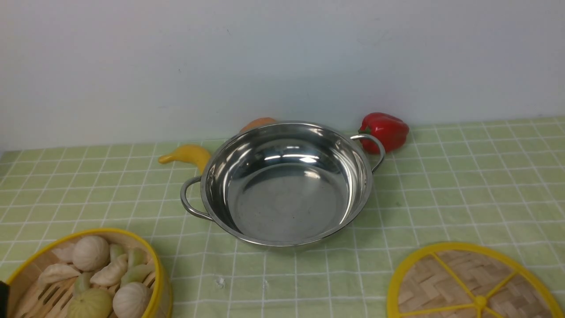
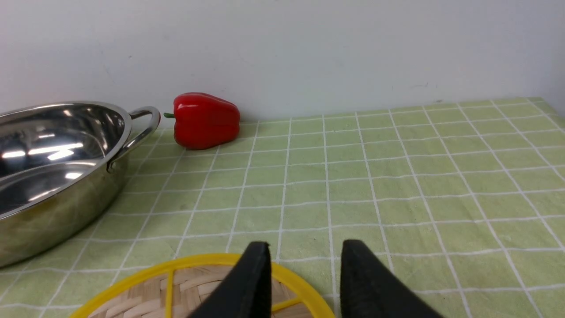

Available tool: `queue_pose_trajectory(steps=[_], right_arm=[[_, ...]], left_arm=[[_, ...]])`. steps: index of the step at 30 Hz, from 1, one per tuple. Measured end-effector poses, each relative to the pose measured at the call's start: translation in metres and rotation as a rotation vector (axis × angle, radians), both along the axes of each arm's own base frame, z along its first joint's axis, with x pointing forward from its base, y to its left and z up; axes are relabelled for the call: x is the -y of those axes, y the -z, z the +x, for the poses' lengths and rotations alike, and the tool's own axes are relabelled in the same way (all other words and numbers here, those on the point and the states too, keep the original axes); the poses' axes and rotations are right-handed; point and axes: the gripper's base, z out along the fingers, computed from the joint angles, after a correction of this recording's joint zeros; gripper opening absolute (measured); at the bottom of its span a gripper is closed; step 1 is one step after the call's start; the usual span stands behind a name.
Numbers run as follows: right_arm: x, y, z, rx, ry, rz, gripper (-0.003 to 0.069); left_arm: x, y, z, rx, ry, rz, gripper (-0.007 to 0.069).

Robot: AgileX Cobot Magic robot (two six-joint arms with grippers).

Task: Place the steamer in the pot on the green tablecloth, and put the lid on the steamer.
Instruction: 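Grasp the rim of the steamer basket holding the buns with the left gripper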

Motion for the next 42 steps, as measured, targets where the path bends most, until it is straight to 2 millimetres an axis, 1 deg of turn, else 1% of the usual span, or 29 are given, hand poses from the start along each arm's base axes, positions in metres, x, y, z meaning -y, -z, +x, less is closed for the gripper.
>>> queue_pose_trajectory(steps=[3, 4, 5, 6, 7, 8, 9, 10, 11, 12, 13, 14, 15, 16, 17, 18, 19, 21, 24, 26, 27, 29, 32, 34, 36, 37, 38, 40, 42], right_arm=[[0.0, 0.0, 0.0, 0.0, 0.0, 0.0, 0.0243], [0.0, 0.0, 0.0, 0.0, 0.0, 0.0, 0.0243], [0.0, 0.0, 0.0, 0.0, 0.0, 0.0, 0.0243], [0.0, 0.0, 0.0, 0.0, 0.0, 0.0, 0.0243], [0.0, 0.0, 0.0, 0.0, 0.0, 0.0, 0.0243], [0.0, 0.0, 0.0, 0.0, 0.0, 0.0, 0.0243], [0.0, 0.0, 0.0, 0.0, 0.0, 0.0, 0.0243], [0.0, 0.0, 0.0, 0.0, 0.0, 0.0, 0.0243], [0.0, 0.0, 0.0, 0.0, 0.0, 0.0, 0.0243], [0.0, 0.0, 0.0, 0.0, 0.0, 0.0, 0.0243], [0.0, 0.0, 0.0, 0.0, 0.0, 0.0, 0.0243], [0.0, 0.0, 0.0, 0.0, 0.0, 0.0, 0.0243], [0.0, 0.0, 0.0, 0.0, 0.0, 0.0, 0.0243], [0.0, 0.0, 0.0, 0.0, 0.0, 0.0, 0.0243], [0.0, 0.0, 0.0, 0.0, 0.0, 0.0, 0.0243], [0.0, 0.0, 0.0, 0.0, 0.0, 0.0, 0.0243], [0.0, 0.0, 0.0, 0.0, 0.0, 0.0, 0.0243], [0.0, 0.0, 0.0, 0.0, 0.0, 0.0, 0.0243], [0.0, 0.0, 0.0, 0.0, 0.0, 0.0, 0.0243], [0.0, 0.0, 0.0, 0.0, 0.0, 0.0, 0.0243], [0.0, 0.0, 0.0, 0.0, 0.0, 0.0, 0.0243], [0.0, 0.0, 0.0, 0.0, 0.0, 0.0, 0.0243], [0.0, 0.0, 0.0, 0.0, 0.0, 0.0, 0.0243], [0.0, 0.0, 0.0, 0.0, 0.0, 0.0, 0.0243], [0.0, 0.0, 0.0, 0.0, 0.0, 0.0, 0.0243], [0.0, 0.0, 0.0, 0.0, 0.0, 0.0, 0.0243], [0.0, 0.0, 0.0, 0.0, 0.0, 0.0, 0.0243], [0.0, 0.0, 0.0, 0.0, 0.0, 0.0, 0.0243], [0.0, 0.0, 0.0, 0.0, 0.0, 0.0, 0.0243]], left_arm=[[-0.002, -0.006, -0.001, 0.068, -0.022, -0.023, 0.0243], [-0.004, -0.01, -0.002, 0.113, -0.032, -0.076, 0.0243], [-0.004, -0.01, -0.002, 0.116, -0.032, -0.084, 0.0243], [-0.004, -0.016, -0.003, 0.141, -0.023, -0.15, 0.0243], [-0.003, -0.023, -0.004, 0.15, -0.014, -0.168, 0.0243], [-0.003, -0.024, -0.004, 0.151, -0.011, -0.17, 0.0243], [0.0, -0.036, -0.007, 0.136, 0.02, -0.175, 0.0243], [0.0, -0.039, -0.008, 0.143, 0.021, -0.173, 0.0243], [0.005, -0.051, -0.009, 0.075, 0.062, -0.142, 0.0243], [0.006, -0.056, -0.01, 0.071, 0.067, -0.135, 0.0243], [0.008, -0.059, -0.01, 0.022, 0.085, -0.111, 0.0243], [0.013, -0.072, -0.009, -0.1, 0.127, -0.046, 0.0243], [0.013, -0.073, -0.009, -0.116, 0.13, -0.028, 0.0243], [0.016, -0.084, -0.008, -0.264, 0.166, 0.057, 0.0243], [0.016, -0.088, -0.006, -0.341, 0.181, 0.105, 0.0243], [0.016, -0.092, -0.008, -0.342, 0.183, 0.119, 0.0243], [0.015, -0.097, -0.004, -0.524, 0.215, 0.228, 0.0243], [0.012, -0.101, 0.0, -0.65, 0.244, 0.336, 0.0243], [0.008, -0.095, 0.011, -0.849, 0.328, 0.512, 0.0243], [0.006, -0.087, 0.021, -0.96, 0.429, 0.634, 0.0243], [0.006, -0.087, 0.021, -0.959, 0.435, 0.648, 0.0243], [0.006, -0.077, 0.033, -1.052, 0.57, 0.755, 0.0243], [0.008, -0.068, 0.046, -1.106, 0.708, 0.797, 0.0243], [0.009, -0.065, 0.052, -1.112, 0.747, 0.792, 0.0243], [0.012, -0.059, 0.064, -1.111, 0.809, 0.779, 0.0243], [0.012, -0.058, 0.066, -1.116, 0.816, 0.777, 0.0243], [0.014, -0.053, 0.074, -1.125, 0.859, 0.781, 0.0248], [0.015, -0.048, 0.079, -1.15, 0.899, 0.783, 0.0261], [0.019, -0.037, 0.088, -1.212, 0.968, 0.802, 0.0302]])
